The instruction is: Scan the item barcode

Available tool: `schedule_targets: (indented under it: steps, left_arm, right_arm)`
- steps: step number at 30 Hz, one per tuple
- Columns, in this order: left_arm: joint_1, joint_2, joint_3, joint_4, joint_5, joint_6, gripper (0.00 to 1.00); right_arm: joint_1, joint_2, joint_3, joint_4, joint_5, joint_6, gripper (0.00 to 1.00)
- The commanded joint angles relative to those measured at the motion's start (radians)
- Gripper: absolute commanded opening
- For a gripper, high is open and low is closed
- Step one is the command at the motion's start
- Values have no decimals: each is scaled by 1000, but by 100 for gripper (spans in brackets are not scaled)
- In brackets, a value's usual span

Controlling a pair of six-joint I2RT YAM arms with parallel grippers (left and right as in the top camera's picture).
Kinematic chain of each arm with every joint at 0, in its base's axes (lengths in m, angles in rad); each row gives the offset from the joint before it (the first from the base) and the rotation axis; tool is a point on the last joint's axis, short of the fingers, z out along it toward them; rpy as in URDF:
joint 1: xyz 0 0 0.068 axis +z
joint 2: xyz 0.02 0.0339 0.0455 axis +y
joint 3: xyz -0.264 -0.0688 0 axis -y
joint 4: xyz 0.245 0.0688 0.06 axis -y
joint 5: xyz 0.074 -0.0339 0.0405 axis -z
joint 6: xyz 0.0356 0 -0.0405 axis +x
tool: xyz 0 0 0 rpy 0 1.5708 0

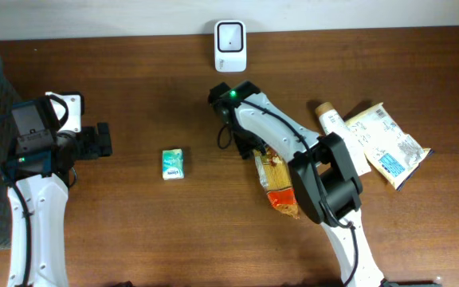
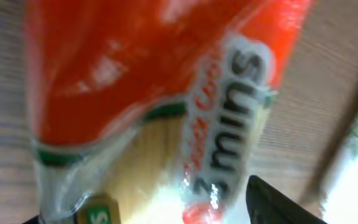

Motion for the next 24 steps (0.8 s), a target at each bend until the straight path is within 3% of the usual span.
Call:
schedule_targets:
  steps: [1, 8, 12, 15, 18, 24]
  left_arm:
    - [3, -4, 16, -2, 10, 9, 99]
    - [3, -4, 16, -2, 10, 9, 99]
    - [3, -4, 16, -2, 10, 9, 99]
    - [3, -4, 16, -2, 10, 9, 99]
    - [3, -4, 16, -2, 10, 9, 99]
    - [3, -4, 16, -2, 10, 9, 99]
  right_arm:
    - [-28, 18, -57, 33, -103, -66, 67]
    - [-40, 18, -70, 22, -133, -67, 31]
    - [-42, 15, 14, -61, -206, -69, 12]
    - [-64, 5, 182, -147, -521, -246, 5]
    - [-124, 3, 360, -222, -980, -477, 5]
    - [-241, 3, 416, -270, -1547, -655, 4]
